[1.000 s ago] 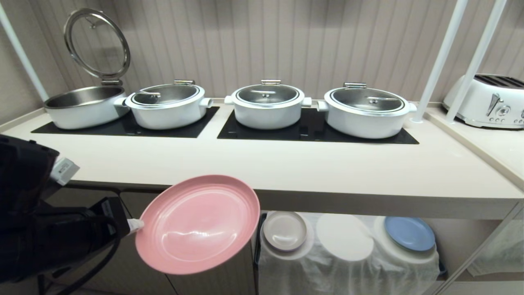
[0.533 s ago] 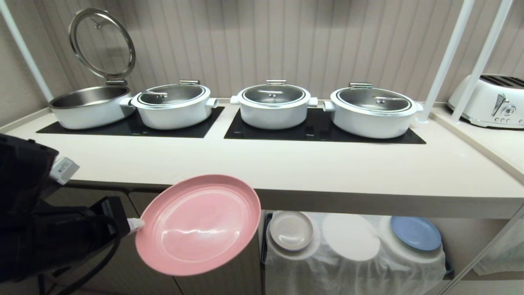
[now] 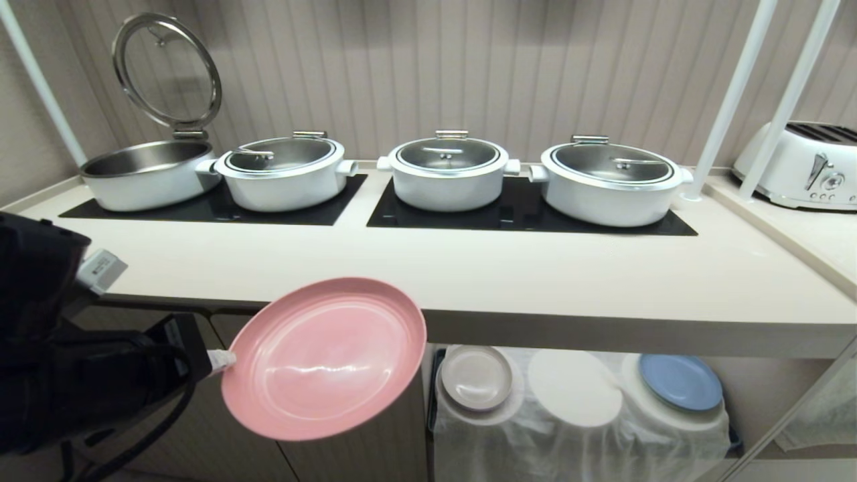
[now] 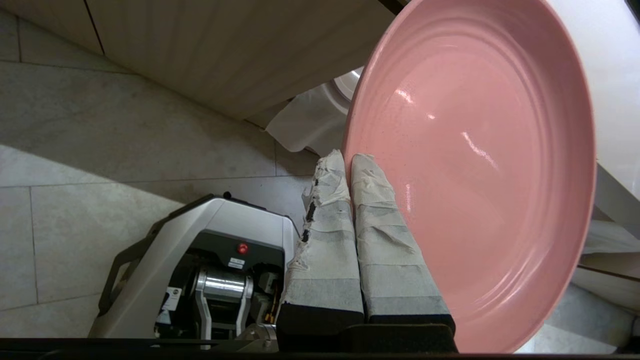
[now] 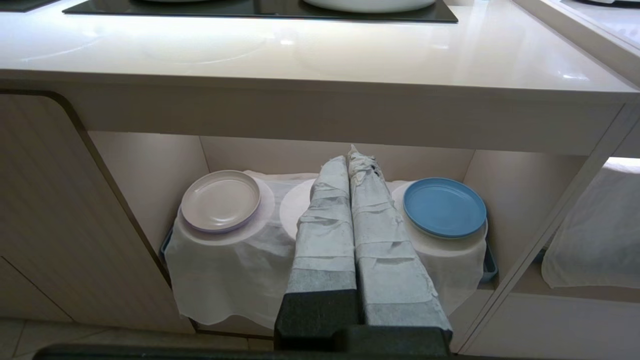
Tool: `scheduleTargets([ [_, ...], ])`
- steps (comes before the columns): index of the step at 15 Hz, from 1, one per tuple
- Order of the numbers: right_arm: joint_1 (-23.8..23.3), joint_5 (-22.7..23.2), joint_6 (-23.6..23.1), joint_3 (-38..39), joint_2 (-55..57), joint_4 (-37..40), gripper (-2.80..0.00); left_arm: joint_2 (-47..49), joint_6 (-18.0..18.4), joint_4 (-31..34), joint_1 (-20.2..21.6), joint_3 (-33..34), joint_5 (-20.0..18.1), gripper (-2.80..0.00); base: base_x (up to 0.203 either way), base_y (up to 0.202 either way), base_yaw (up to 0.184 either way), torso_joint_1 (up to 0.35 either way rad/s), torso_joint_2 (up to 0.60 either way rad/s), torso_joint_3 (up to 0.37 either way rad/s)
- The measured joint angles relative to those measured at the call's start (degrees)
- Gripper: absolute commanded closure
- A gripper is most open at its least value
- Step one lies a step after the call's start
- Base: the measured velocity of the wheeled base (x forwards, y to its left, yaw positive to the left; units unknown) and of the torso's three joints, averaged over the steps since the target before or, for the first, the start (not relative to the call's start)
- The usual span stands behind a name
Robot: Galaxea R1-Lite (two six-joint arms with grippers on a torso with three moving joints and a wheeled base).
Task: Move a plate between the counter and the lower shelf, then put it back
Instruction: Put the plate
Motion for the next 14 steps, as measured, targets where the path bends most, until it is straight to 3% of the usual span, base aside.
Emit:
scheduleTargets([
  [14,0.0,0.0,0.0,0.0,0.0,0.0,0.00,0.6,-0.2,0.0,0.1,-0.1,-0.2,0.00,0.000,0.000,0.000,0.000,0.00,0.000],
])
